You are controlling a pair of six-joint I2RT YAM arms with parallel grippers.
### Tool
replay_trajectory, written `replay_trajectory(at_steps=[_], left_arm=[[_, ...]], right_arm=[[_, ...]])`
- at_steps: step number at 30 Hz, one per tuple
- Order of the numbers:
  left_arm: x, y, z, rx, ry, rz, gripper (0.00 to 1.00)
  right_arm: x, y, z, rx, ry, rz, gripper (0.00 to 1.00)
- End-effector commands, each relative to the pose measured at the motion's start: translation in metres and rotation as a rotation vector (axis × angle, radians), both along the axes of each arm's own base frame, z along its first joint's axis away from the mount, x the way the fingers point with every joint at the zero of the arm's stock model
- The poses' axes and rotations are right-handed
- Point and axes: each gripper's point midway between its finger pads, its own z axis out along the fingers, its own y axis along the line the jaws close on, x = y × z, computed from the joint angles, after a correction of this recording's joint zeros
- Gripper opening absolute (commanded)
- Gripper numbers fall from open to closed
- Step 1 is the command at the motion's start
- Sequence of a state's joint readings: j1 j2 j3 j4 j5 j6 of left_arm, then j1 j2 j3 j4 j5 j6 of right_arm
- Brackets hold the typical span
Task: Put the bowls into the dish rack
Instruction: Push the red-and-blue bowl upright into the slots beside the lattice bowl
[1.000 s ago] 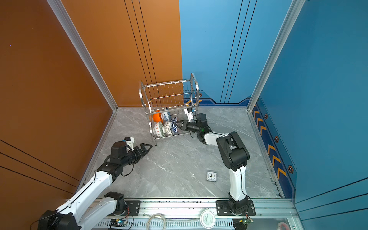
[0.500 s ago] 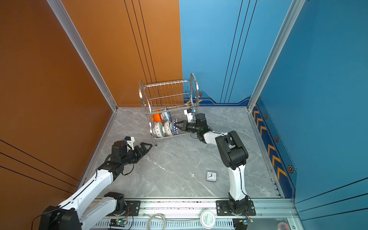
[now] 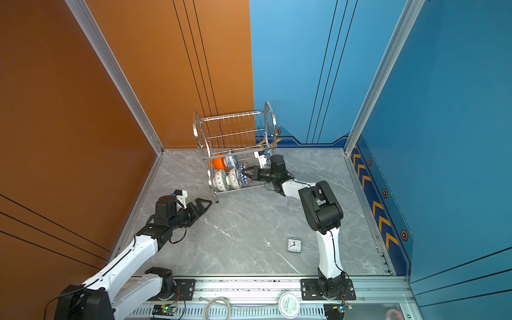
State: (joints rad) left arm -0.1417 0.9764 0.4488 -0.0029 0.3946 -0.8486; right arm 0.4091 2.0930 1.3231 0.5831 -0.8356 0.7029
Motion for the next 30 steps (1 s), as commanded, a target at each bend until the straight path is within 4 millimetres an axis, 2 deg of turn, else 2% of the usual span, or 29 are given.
replay_trajectory(at_steps=[1, 13, 24, 30], left_arm=[[0.005, 0.000, 0.012, 0.003, -0.041, -0.017, 0.98], [0.007, 0.000, 0.013, 0.000, -0.046, -0.016, 0.98], [0.005, 0.000, 0.012, -0.003, -0.044, -0.015, 0.98], [0.006, 0.000, 0.012, -0.003, -0.046, -0.014, 0.98]], right_arm=[[0.005, -0.005, -0.027, -0.053, 0.056, -0.021, 0.00], [-0.005, -0.016, -0.036, -0.081, 0.081, -0.017, 0.00], [-0.014, -0.015, -0.038, -0.067, 0.107, -0.004, 0.00], [-0.017, -0.020, -0.048, -0.103, 0.128, 0.008, 0.00]])
